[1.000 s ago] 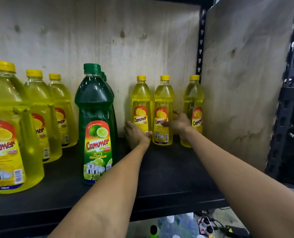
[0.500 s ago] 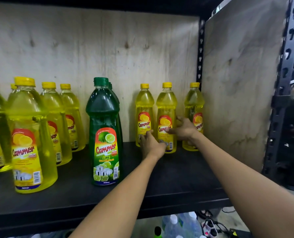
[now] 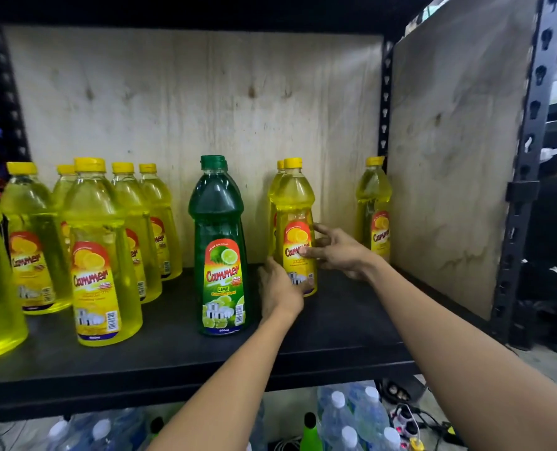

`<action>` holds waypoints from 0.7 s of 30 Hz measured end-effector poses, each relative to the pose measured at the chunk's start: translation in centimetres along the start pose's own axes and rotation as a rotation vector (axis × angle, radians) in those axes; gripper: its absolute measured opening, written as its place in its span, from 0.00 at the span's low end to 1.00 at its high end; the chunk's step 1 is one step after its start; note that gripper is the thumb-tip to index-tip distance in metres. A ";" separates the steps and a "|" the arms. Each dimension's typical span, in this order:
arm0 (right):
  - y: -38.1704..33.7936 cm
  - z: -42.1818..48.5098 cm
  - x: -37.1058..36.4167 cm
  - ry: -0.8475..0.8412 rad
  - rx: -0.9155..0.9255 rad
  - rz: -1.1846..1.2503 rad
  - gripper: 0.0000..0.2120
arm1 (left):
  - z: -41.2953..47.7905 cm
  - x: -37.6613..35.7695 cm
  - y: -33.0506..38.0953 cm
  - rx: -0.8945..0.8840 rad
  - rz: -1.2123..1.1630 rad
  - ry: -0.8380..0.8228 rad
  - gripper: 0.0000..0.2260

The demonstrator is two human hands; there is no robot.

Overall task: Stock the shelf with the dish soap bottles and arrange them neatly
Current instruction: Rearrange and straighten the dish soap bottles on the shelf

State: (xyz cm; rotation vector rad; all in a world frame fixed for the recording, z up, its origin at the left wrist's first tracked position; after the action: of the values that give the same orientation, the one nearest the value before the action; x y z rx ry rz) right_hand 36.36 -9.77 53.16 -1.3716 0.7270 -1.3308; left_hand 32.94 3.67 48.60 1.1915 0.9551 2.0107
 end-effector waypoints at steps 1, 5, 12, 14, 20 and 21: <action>0.0 0.1 0.0 0.005 0.008 0.000 0.39 | 0.0 0.1 0.1 -0.004 0.004 -0.002 0.40; -0.1 0.1 0.0 0.039 0.044 -0.048 0.38 | -0.1 0.3 0.3 -0.001 -0.020 -0.002 0.39; -0.3 -1.2 0.6 0.044 0.024 -0.178 0.38 | -2.5 0.7 1.9 -0.037 0.085 0.055 0.42; -1.3 -2.2 4.0 0.268 0.060 -0.261 0.31 | -5.0 1.6 5.0 -0.218 0.201 0.254 0.42; -1.1 -6.9 15.4 0.906 0.028 -0.030 0.25 | -5.3 -6.9 10.3 -0.328 -0.149 -0.115 0.24; -0.5 -6.3 15.6 0.841 -0.003 0.041 0.29 | -4.3 -8.3 10.2 -0.247 -0.170 -0.163 0.25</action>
State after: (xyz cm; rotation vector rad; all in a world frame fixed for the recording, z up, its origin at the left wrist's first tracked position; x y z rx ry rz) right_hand 33.38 -25.73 57.63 -0.7485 1.2921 -1.8794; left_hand 31.13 -9.71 51.65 1.0817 0.6816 1.8066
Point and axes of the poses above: each hand's wrist, its own z-axis towards the middle knuckle, its own x-axis out of the back of the hand, y = z × x, the point moved 10 cm from there along z, towards the middle knuckle, and after that the axes turned 5 degrees about -z, right-handed, at the moved point
